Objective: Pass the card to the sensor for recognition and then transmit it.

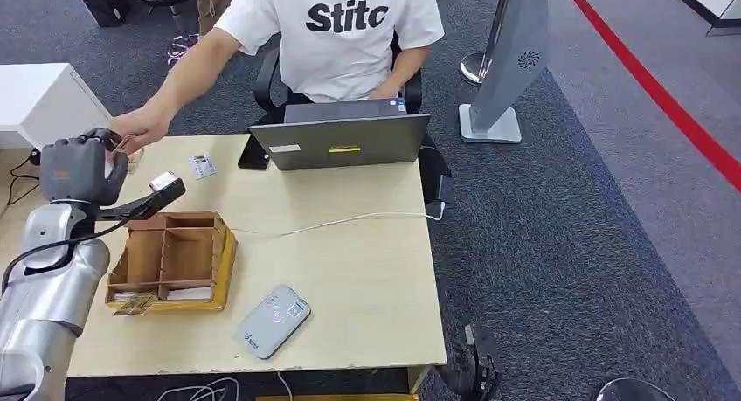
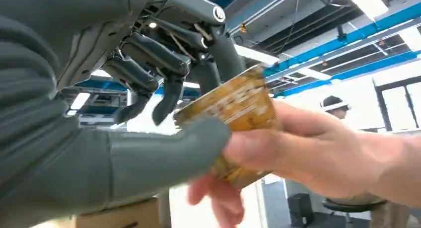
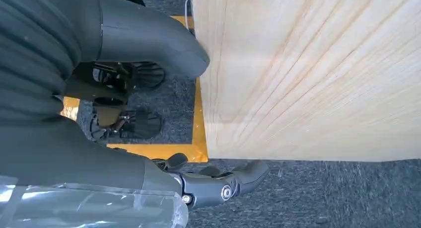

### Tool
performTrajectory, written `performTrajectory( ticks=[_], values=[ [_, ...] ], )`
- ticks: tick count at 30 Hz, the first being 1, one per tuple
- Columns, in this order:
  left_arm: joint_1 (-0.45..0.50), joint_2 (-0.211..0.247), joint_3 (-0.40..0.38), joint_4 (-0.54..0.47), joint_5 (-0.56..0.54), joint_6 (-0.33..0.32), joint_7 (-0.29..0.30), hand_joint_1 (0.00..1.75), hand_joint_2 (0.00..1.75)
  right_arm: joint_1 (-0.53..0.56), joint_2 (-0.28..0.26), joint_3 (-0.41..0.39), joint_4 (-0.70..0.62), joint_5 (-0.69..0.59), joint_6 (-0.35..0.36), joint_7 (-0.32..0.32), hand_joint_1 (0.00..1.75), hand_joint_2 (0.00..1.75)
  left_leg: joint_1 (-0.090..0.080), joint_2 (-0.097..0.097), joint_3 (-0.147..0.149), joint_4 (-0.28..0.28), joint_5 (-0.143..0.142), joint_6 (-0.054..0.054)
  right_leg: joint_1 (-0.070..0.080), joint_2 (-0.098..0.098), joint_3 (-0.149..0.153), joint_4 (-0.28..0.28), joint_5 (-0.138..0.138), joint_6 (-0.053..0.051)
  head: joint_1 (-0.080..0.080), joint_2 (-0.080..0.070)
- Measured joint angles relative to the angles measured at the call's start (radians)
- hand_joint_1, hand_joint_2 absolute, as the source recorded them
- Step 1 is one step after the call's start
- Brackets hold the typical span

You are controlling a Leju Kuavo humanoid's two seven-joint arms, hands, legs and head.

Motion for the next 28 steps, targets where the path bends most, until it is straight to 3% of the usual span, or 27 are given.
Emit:
performTrajectory(
  ticks=[6, 13, 16, 20, 23, 25, 28],
  values=[
    [0.057, 0.0, -0.001, -0.065, 0.047, 0.077, -0.026, 0.0, 1.75, 0.001, 0.0, 0.0, 0.0, -0.002, -0.003, -0.003, 0.0, 1.75, 0.0, 0.0, -0.001, 0.0, 0.0, 0.0, 0.0, 0.0, 0.0, 0.0, 0.0, 0.0, 0.0, 0.0],
    [0.2, 0.034, 0.036, -0.361, 0.174, 0.133, -0.079, 0.0, 1.75, 0.004, 0.0, 0.0, 0.0, -0.018, -0.01, -0.008, 0.0, 1.75, 0.0, 0.0, -0.002, -0.001, 0.0, 0.0, 0.0, 0.0, -0.002, 0.0, 0.0, 0.0, 0.0, 0.0],
    [0.27, 0.013, 0.094, -0.551, 0.415, 0.089, -0.124, 0.0, 1.75, 0.007, 0.0, 0.0, 0.0, -0.029, -0.014, -0.013, 0.0, 1.75, 0.0, 0.0, -0.002, -0.001, 0.0, 0.0, 0.0, 0.0, -0.003, 0.0, 0.0, 0.0, 0.0, 0.0],
    [0.328, -0.015, 0.146, -0.706, 0.49, 0.057, -0.143, 0.0, 1.75, 0.009, 0.0, 0.0, 0.0, -0.033, -0.015, -0.016, 0.0, 1.75, 0.0, -0.002, -0.004, -0.001, 0.0, 0.0, 0.0, -0.003, -0.003, 0.0, -0.001, 0.001, 0.0, 0.0],
    [0.381, -0.065, 0.188, -0.82, 0.795, 0.02, -0.241, 0.0, 1.75, 0.01, 0.0, 0.0, 0.0, -0.05, -0.016, -0.019, 0.0, 1.75, 0.0, -0.001, -0.003, -0.001, -0.001, 0.0, 0.0, -0.002, -0.002, 0.0, 0.0, 0.001, 0.0, 0.0],
    [0.475, -0.127, 0.23, -0.947, 1.023, -0.016, -0.321, 0.0, 1.75, 0.017, 0.0, -0.005, 0.0, -0.074, -0.01, -0.029, 0.0, 1.75, -0.001, 0.0, -0.003, -0.001, -0.002, 0.001, -0.001, 0.0, -0.002, 0.0, -0.001, 0.001, 0.0, 0.0],
    [0.636, -0.222, 0.294, -1.115, 1.21, -0.066, -0.43, 0.0, 1.75, 0.032, 0.0, -0.023, 0.0, -0.112, 0.02, -0.045, 0.0, 1.75, -0.001, 0.0, -0.004, 0.0, -0.004, 0.003, -0.001, -0.001, -0.003, -0.001, -0.004, 0.004, 0.0, 0.0]
  ],
)
